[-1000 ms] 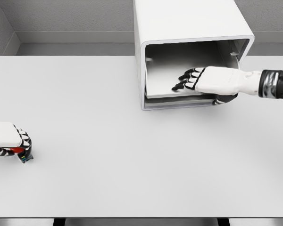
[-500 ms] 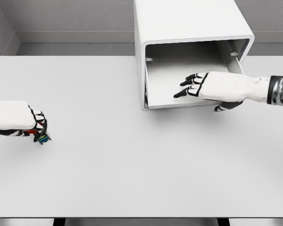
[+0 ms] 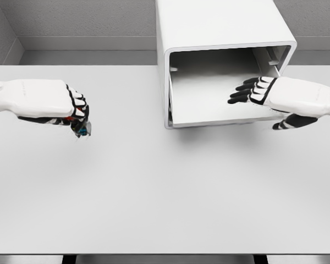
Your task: Slide open multi-storey tabletop storage cabinets and put open load switch and slide close multi-storey tabletop storage cabinets
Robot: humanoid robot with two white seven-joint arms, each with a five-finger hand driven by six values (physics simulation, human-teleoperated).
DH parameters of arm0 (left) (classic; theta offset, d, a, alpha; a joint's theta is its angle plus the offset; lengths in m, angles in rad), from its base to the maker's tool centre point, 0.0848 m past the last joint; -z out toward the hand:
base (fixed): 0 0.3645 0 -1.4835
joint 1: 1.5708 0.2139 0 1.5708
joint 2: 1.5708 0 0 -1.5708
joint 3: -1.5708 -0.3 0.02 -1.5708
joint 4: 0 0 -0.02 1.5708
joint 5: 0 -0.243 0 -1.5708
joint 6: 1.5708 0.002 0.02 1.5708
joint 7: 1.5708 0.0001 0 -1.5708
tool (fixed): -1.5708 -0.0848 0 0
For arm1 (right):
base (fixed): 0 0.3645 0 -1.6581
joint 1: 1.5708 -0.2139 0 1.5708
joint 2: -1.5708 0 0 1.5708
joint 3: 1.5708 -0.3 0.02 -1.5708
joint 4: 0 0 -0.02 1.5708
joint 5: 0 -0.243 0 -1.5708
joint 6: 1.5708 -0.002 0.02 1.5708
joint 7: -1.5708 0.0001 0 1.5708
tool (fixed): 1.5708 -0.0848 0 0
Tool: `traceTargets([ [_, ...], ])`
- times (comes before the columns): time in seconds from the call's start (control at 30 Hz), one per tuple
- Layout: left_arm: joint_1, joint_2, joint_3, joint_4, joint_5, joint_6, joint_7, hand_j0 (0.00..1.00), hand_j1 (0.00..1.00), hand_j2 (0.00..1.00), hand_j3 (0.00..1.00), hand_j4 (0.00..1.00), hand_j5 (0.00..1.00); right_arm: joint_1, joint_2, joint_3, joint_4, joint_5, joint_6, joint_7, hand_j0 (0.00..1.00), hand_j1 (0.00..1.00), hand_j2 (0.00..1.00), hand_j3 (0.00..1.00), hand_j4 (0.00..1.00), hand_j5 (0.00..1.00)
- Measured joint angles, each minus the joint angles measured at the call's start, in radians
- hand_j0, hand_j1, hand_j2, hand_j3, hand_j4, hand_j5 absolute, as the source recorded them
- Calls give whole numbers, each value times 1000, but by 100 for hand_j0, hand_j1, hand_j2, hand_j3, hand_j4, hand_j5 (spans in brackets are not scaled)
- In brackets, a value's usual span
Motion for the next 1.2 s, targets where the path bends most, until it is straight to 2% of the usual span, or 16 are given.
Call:
traceTargets([
  [0.13, -31, -61, 23, 0, 7, 0, 0, 40, 40, 40, 40, 40, 40, 89, -19, -156, -2, -108, 0, 0, 100, 100, 100, 100, 100, 100],
  [0.2, -63, -96, 39, 0, 13, 0, 1, 40, 40, 40, 40, 40, 40, 147, -23, -249, -1, -137, 0, 0, 100, 100, 100, 100, 100, 100],
  [0.27, -124, -140, 50, 1, 26, 0, 1, 40, 40, 40, 40, 40, 40, 198, -25, -328, 2, -153, 0, 0, 100, 100, 100, 100, 100, 100],
  [0.3, -152, -167, 54, 1, 33, 0, 1, 40, 40, 40, 40, 40, 40, 239, -27, -365, 4, -156, 0, 0, 100, 100, 100, 100, 100, 100],
  [0.37, -183, -232, 59, 2, 38, -1, 1, 40, 40, 40, 40, 40, 40, 365, -26, -461, 7, -159, -1, 0, 100, 100, 100, 100, 100, 100],
  [0.4, -187, -267, 60, 2, 41, -1, 1, 40, 40, 40, 40, 40, 40, 413, -23, -511, 8, -161, -1, 0, 94, 94, 94, 94, 94, 94],
  [0.5, -186, -378, 61, 26, 34, -1, 0, 41, 41, 41, 41, 41, 41, 485, -10, -601, 25, -164, 0, 0, 54, 54, 54, 54, 54, 54],
  [0.53, -184, -426, 60, 47, 30, -1, 0, 41, 41, 41, 41, 41, 41, 511, -7, -616, 29, -164, 0, 0, 54, 54, 54, 54, 54, 54],
  [0.6, -189, -546, 57, 115, 11, -1, 0, 41, 41, 41, 41, 41, 41, 560, -2, -630, 29, -162, 0, 0, 55, 55, 55, 55, 55, 55],
  [0.7, -193, -738, 49, 282, -90, 0, 0, 44, 44, 44, 44, 44, 44, 615, 10, -627, 11, -150, 1, 0, 55, 55, 55, 55, 55, 55],
  [0.8, -195, -842, 33, 389, -152, -1, 0, 47, 47, 47, 47, 47, 47, 614, 17, -576, -10, -130, 1, 0, 55, 55, 55, 55, 55, 55],
  [0.9, -195, -880, 30, 431, -172, 0, 0, 66, 66, 66, 66, 66, 66, 611, 18, -528, -20, -121, 1, 0, 56, 56, 56, 56, 56, 56],
  [0.97, -209, -889, 31, 445, -176, 0, 1, 87, 87, 87, 87, 87, 87, 607, 18, -499, -23, -110, 1, 0, 56, 56, 56, 56, 56, 56],
  [1.03, -210, -890, 35, 453, -177, 1, 1, 100, 100, 100, 100, 100, 100, 604, 17, -478, -26, -102, 1, 0, 56, 56, 56, 56, 56, 56],
  [1.2, -224, -887, 40, 459, -174, 1, 1, 100, 100, 100, 100, 100, 100, 597, 14, -424, -29, -86, 1, 0, 56, 56, 56, 56, 56, 56],
])
